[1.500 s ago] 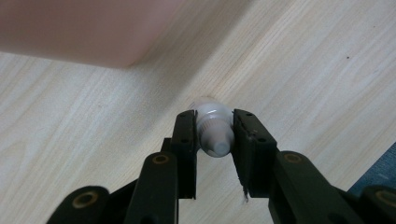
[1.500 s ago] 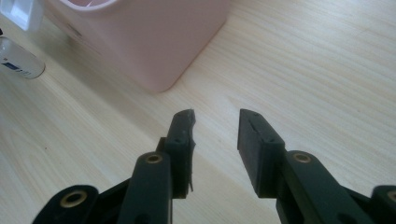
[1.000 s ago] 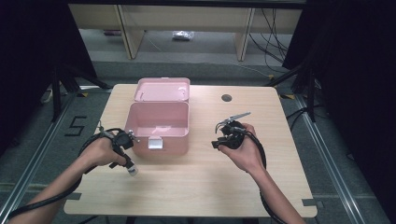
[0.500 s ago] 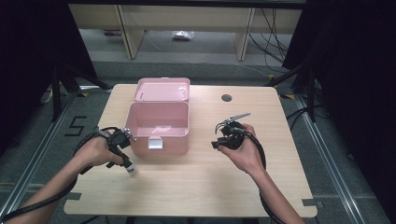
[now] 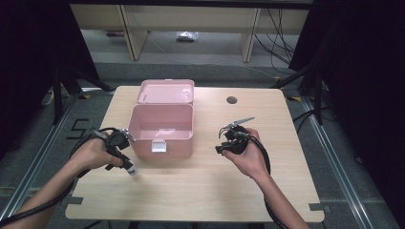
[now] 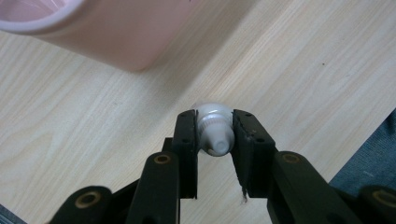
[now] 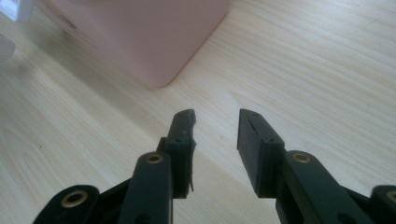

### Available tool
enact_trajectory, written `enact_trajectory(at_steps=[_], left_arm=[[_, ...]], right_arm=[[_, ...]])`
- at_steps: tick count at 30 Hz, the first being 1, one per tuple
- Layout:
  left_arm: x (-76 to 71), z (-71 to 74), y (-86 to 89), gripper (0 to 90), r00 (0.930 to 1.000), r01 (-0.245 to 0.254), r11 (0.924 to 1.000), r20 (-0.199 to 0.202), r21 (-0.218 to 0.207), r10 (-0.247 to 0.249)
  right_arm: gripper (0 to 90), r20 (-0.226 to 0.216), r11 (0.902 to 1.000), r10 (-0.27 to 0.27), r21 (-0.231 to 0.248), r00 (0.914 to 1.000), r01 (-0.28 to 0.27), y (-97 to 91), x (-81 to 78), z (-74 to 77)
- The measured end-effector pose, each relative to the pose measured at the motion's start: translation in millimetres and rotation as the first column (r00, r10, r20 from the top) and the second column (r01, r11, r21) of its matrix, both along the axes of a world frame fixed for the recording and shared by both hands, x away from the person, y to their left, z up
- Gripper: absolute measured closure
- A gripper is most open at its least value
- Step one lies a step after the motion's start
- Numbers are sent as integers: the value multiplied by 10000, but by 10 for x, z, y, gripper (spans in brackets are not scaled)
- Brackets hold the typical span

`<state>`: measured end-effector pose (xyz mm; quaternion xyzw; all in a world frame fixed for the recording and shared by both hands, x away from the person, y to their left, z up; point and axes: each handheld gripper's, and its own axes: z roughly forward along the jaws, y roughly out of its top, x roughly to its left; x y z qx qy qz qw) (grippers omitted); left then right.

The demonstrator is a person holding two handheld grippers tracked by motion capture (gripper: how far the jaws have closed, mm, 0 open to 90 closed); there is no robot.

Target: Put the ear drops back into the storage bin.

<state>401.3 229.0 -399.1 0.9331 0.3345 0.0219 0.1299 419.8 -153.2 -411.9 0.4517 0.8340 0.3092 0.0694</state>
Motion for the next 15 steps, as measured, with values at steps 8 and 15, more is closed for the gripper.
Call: enact_trajectory(at_steps=[8,15], left_arm=[[1,99,42,715,9998,-129,9999,177,-59,130],[5,176,54,715,9995,-142,9999,270,-92,144]], right_arm=[[669,-55,10000,-17,27,10000,17,11,-7,-14],[668,36,10000,-7,-57,10000,7,22,-7,-27]])
